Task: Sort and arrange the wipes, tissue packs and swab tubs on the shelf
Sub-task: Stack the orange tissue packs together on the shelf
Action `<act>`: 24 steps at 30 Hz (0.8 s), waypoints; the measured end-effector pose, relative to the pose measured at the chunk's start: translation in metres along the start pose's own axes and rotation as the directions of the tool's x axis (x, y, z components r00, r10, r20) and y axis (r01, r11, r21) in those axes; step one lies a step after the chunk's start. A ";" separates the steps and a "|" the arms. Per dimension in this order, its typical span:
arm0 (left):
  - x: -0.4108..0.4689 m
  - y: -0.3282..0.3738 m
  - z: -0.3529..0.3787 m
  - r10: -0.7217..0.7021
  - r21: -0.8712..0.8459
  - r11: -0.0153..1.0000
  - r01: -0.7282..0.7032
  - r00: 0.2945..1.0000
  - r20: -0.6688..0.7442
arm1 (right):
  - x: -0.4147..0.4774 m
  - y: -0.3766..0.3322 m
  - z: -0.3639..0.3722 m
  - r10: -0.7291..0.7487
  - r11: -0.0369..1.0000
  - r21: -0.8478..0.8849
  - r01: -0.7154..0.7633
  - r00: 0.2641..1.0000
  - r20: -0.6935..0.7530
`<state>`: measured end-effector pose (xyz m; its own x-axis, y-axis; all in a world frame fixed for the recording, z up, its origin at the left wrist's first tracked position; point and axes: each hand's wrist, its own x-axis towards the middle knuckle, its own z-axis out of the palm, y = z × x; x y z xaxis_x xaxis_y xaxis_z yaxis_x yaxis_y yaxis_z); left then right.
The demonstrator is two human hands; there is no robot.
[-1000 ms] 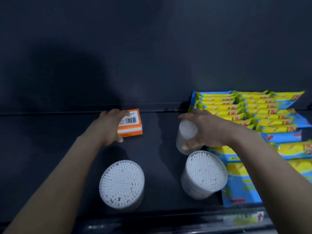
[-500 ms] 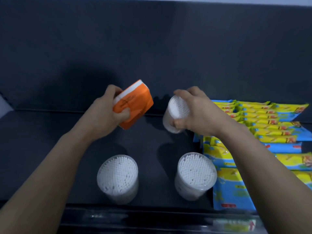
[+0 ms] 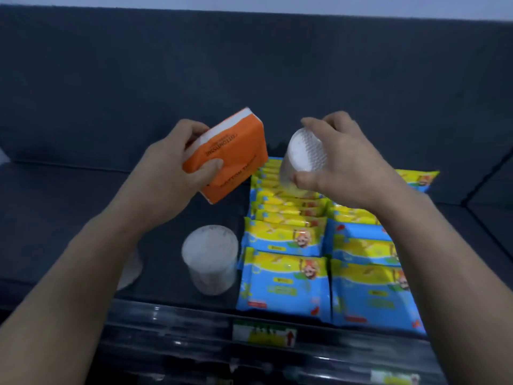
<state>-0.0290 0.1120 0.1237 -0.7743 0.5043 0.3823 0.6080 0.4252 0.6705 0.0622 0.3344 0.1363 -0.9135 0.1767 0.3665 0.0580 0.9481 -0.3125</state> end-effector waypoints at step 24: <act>-0.016 0.199 0.241 0.404 -0.368 0.892 -0.261 0.827 0.392 | -0.251 0.157 -0.134 0.598 0.770 -0.153 -0.620 0.784 -0.168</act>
<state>0.1466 0.3691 0.0978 -0.3257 0.8833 0.3370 0.6803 -0.0286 0.7324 0.3543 0.4740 0.1130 -0.6136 0.7499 0.2474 0.6726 0.6604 -0.3339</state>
